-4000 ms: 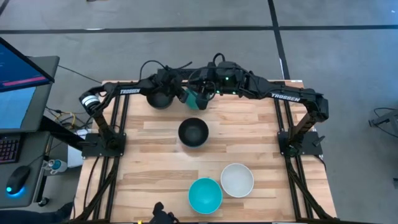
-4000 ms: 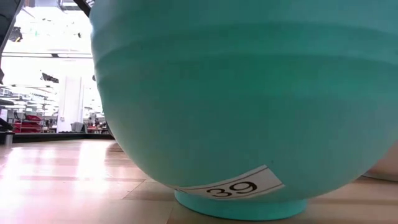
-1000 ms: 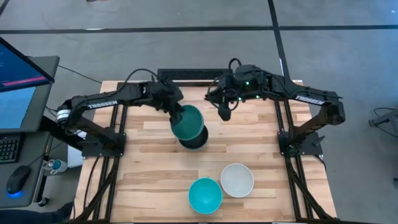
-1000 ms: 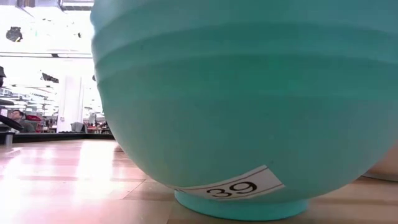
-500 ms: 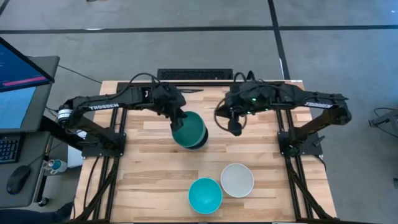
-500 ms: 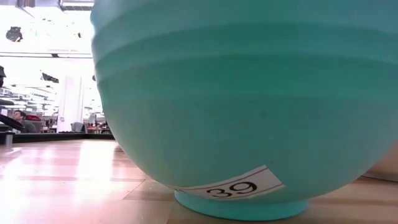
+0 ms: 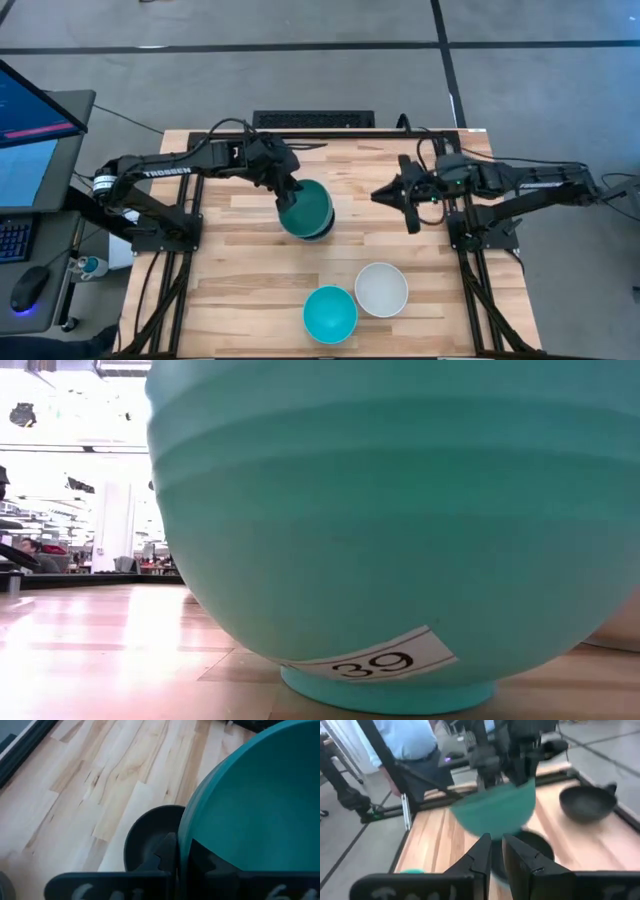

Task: Nest bowls inside each other
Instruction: Stack the green bowl on the bottom black bowl

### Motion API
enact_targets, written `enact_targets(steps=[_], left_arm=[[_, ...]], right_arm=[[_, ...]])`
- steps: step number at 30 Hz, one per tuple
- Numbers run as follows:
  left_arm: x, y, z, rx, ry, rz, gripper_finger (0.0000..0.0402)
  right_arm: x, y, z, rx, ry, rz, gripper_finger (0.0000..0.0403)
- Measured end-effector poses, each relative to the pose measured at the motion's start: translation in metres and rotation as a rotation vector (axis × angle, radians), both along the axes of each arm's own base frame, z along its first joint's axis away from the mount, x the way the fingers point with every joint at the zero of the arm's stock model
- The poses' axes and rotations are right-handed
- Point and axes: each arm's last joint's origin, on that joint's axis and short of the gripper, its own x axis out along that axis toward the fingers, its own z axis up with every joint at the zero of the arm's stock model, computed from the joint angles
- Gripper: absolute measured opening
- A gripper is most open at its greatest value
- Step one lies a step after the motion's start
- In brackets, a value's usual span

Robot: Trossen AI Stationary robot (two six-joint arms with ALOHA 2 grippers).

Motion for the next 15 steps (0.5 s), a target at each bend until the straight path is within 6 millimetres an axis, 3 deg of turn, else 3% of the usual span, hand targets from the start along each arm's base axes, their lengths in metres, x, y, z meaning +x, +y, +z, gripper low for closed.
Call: enact_targets(steps=[7, 15], left_arm=[[0.0, -0.003, -0.018, -0.001, 0.065, 0.084, 0.0], [0.021, 0.005, -0.052, -0.029, 0.18, 0.135, 0.0]], right_arm=[[-0.013, 0.003, -0.04, 0.055, -0.002, 0.0, 0.007], [-0.011, 0.002, -0.06, 0.087, -0.042, -0.014, 0.007]])
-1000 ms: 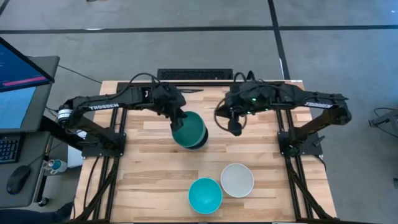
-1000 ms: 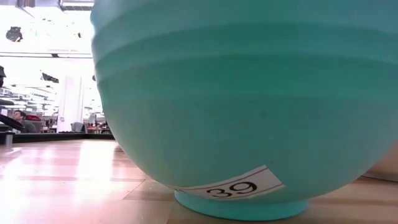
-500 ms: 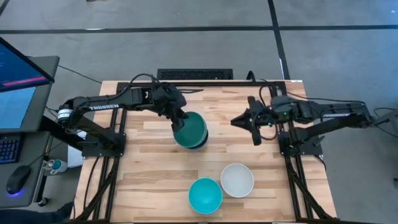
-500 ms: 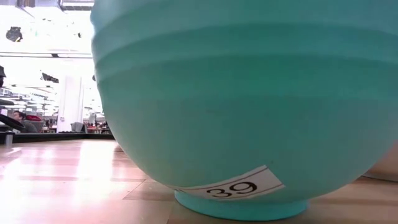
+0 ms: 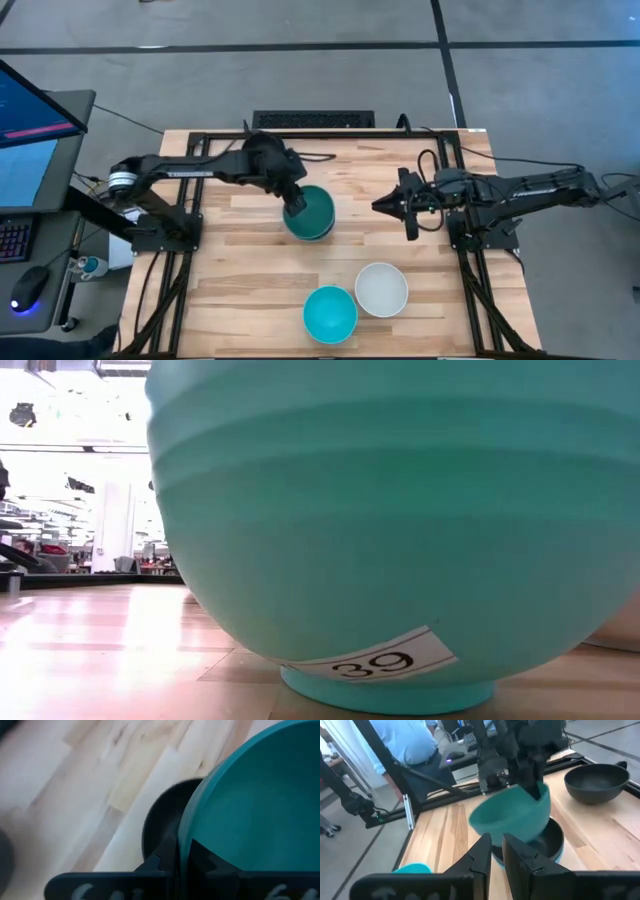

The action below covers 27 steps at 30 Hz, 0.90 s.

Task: Nest bowls inside each other
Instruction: Stack the green bowl on the bottom black bowl

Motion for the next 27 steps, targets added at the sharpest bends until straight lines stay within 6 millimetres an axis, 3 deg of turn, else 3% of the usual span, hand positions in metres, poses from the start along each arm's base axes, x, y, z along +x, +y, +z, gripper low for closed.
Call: enact_targets(steps=[7, 16, 27], left_arm=[[0.009, 0.006, -0.026, -0.034, 0.126, 0.012, 0.0], [0.005, 0.01, -0.028, -0.03, 0.165, 0.032, 0.0], [0.014, 0.013, -0.044, -0.032, 0.191, -0.006, 0.0003]], right_arm=[[-0.001, 0.0, -0.003, 0.007, 0.002, -0.001, 0.007], [0.0, -0.002, -0.004, 0.006, 0.007, -0.011, 0.007], [0.0, -0.005, -0.003, 0.006, 0.003, -0.027, 0.007]])
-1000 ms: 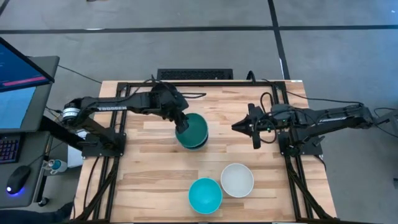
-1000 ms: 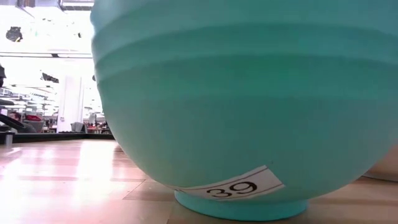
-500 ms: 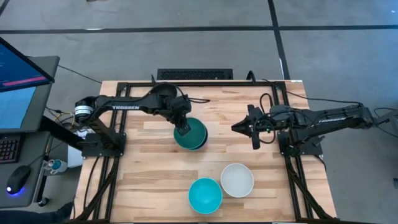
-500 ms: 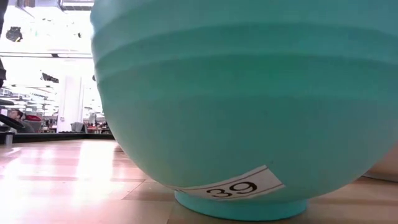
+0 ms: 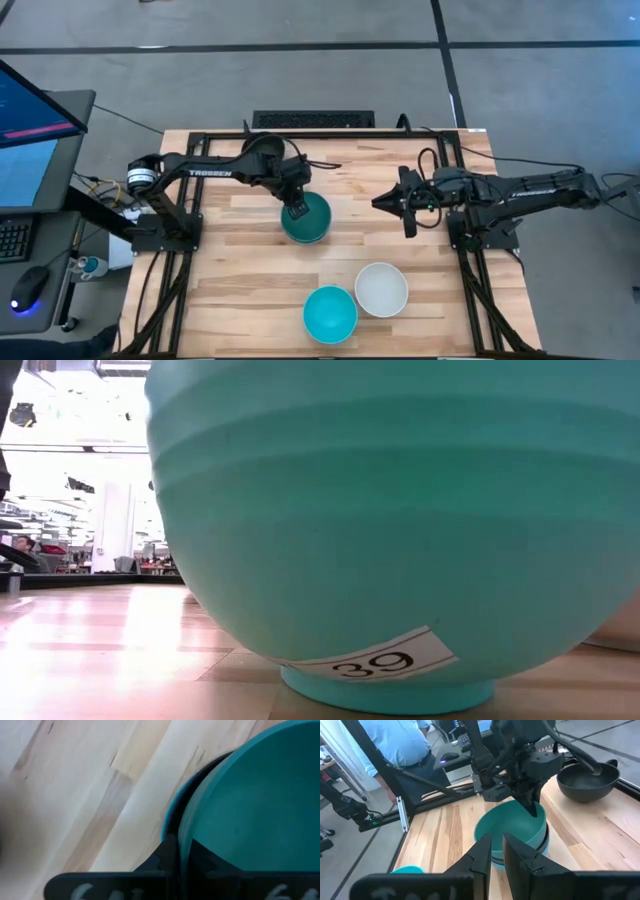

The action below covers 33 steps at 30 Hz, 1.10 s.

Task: Nest bowls inside each other
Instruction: Stack the green bowl on the bottom black bowl, then stack the black bowl on the green bowl

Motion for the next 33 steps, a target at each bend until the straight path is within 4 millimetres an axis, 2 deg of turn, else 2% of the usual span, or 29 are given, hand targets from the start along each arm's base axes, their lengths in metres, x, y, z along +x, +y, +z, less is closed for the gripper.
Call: enact_targets(steps=[15, 20, 29, 33], left_arm=[[0.001, 0.012, 0.001, -0.064, -0.056, -0.009, 0.0087], [0.001, 0.016, 0.003, -0.108, -0.071, -0.018, 0.0103], [0.009, 0.033, 0.039, -0.017, -0.156, -0.025, 0.0105], [0.006, 0.033, 0.041, -0.013, -0.124, -0.033, 0.0105]], right_arm=[[0.0, 0.0, 0.0, 0.0, 0.003, 0.002, 0.007], [0.0, 0.0, 0.0, 0.0, 0.003, 0.002, 0.007], [0.0, 0.0, 0.0, 0.001, 0.003, 0.002, 0.007], [0.0, 0.0, 0.0, 0.001, 0.003, 0.002, 0.007]])
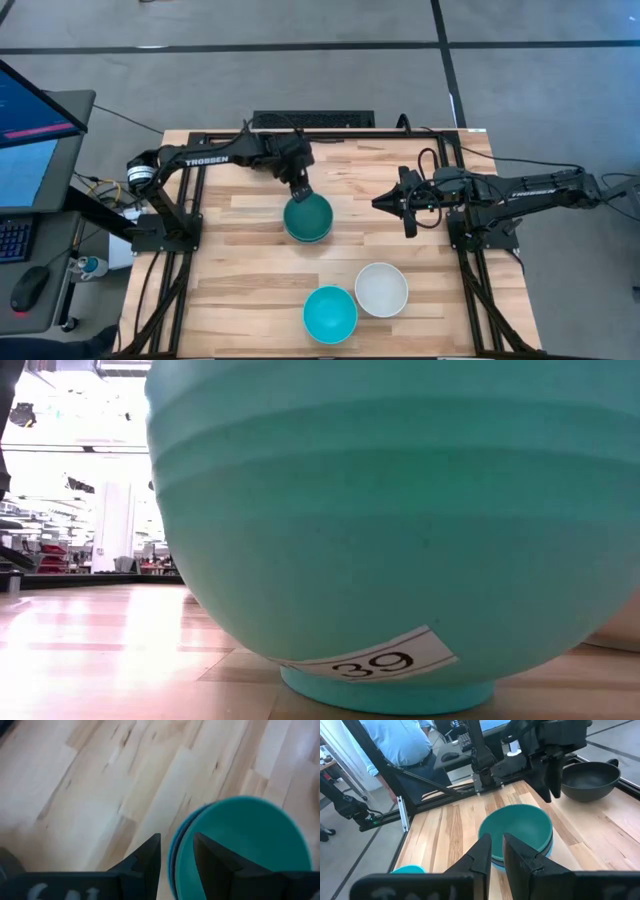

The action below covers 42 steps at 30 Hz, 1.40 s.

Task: Nest bowls inside each other
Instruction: Stack the black bowl on the green bowl

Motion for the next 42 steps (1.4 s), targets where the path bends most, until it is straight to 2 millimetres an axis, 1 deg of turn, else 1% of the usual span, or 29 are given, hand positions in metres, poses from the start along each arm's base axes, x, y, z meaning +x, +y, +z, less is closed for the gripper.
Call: enact_targets(steps=[4, 8, 12, 17, 22, 27, 30, 33, 36, 39, 42], left_arm=[[-0.004, -0.002, -0.002, -0.013, 0.051, -0.008, 0.0105], [-0.008, 0.0, -0.004, 0.066, 0.118, -0.021, 0.0105], [-0.015, 0.012, -0.005, 0.095, 0.148, 0.026, 0.0105], [-0.019, 0.028, -0.005, 0.077, 0.129, 0.073, 0.0105], [-0.027, 0.044, -0.005, 0.076, 0.132, 0.116, 0.0105], [-0.033, 0.052, -0.003, 0.065, 0.126, 0.139, 0.0105], [-0.04, 0.057, -0.001, 0.096, 0.156, 0.158, 0.0105], [-0.048, 0.066, -0.001, 0.117, 0.199, 0.202, 0.0105], [-0.057, 0.075, -0.002, 0.103, 0.224, 0.236, 0.0105], [-0.062, 0.085, -0.002, 0.104, 0.212, 0.265, 0.0105], [-0.065, 0.091, -0.003, 0.087, 0.209, 0.284, 0.0105]], right_arm=[[0.0, 0.0, 0.0, 0.0, 0.0, 0.0, 0.007], [0.0, 0.0, 0.001, 0.0, -0.007, -0.003, 0.007], [0.001, -0.001, 0.005, -0.002, -0.05, -0.014, 0.007], [0.001, -0.004, 0.006, -0.073, -0.065, -0.101, 0.007], [0.002, -0.011, 0.009, -0.089, -0.093, -0.159, 0.007], [0.013, -0.024, 0.003, -0.092, -0.073, -0.217, 0.007], [0.021, -0.03, 0.002, -0.08, -0.062, -0.192, 0.007], [0.031, -0.035, 0.007, -0.08, -0.093, -0.169, 0.007], [0.043, -0.041, 0.013, -0.11, -0.106, -0.185, 0.007], [0.057, -0.046, 0.014, -0.139, -0.074, -0.185, 0.007], [0.071, -0.049, 0.013, -0.131, -0.056, -0.132, 0.007]])
